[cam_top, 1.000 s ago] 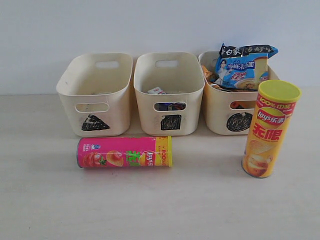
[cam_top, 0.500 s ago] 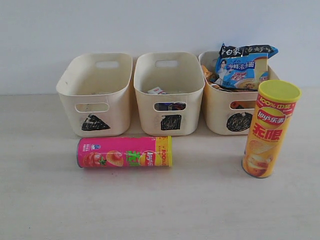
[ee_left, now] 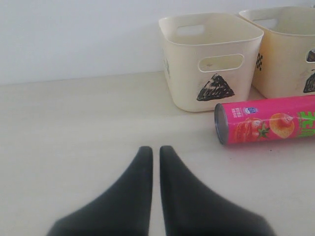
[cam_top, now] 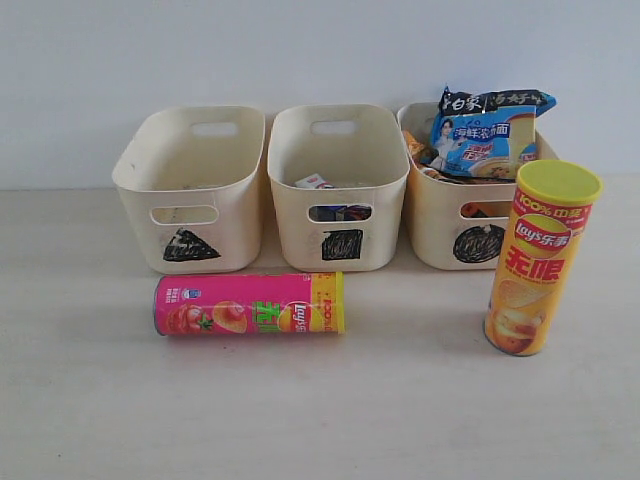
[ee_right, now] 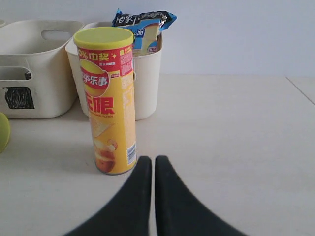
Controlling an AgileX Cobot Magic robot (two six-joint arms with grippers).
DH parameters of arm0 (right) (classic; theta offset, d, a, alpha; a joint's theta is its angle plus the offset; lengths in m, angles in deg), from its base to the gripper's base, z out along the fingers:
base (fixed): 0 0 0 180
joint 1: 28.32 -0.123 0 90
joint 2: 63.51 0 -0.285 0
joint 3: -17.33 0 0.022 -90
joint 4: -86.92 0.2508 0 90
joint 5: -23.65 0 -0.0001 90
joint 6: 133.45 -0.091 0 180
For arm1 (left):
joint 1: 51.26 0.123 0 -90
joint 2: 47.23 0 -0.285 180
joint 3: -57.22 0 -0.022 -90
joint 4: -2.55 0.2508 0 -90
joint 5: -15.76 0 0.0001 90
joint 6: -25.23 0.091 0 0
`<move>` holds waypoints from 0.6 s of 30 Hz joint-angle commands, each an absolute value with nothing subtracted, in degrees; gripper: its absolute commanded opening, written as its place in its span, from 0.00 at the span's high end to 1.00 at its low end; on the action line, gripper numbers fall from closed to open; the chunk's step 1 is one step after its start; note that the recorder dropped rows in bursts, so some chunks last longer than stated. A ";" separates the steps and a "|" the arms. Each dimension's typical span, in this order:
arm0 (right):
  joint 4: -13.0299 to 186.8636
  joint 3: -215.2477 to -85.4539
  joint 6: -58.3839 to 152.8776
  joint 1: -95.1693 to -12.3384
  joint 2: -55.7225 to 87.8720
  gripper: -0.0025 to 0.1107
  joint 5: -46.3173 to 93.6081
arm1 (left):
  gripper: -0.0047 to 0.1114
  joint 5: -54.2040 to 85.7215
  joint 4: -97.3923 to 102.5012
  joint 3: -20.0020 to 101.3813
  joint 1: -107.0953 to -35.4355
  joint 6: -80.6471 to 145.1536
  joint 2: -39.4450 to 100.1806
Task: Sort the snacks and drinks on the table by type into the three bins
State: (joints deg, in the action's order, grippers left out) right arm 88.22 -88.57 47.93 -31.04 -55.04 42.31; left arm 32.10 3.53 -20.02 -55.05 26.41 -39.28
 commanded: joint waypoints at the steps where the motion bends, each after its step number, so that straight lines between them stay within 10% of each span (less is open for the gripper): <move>1: 87.84 -85.72 47.90 -30.66 -55.29 0.98 39.10 | 0.92 31.89 3.56 -20.00 -54.85 26.09 -39.45; 18: 87.83 -85.45 47.19 -30.66 -55.72 0.98 42.40 | 0.92 31.78 3.56 -20.00 -54.85 26.09 -39.45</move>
State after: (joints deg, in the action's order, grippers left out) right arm 88.33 -85.72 47.04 -31.04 -55.35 41.90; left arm 32.10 3.53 -20.02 -55.05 26.41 -39.28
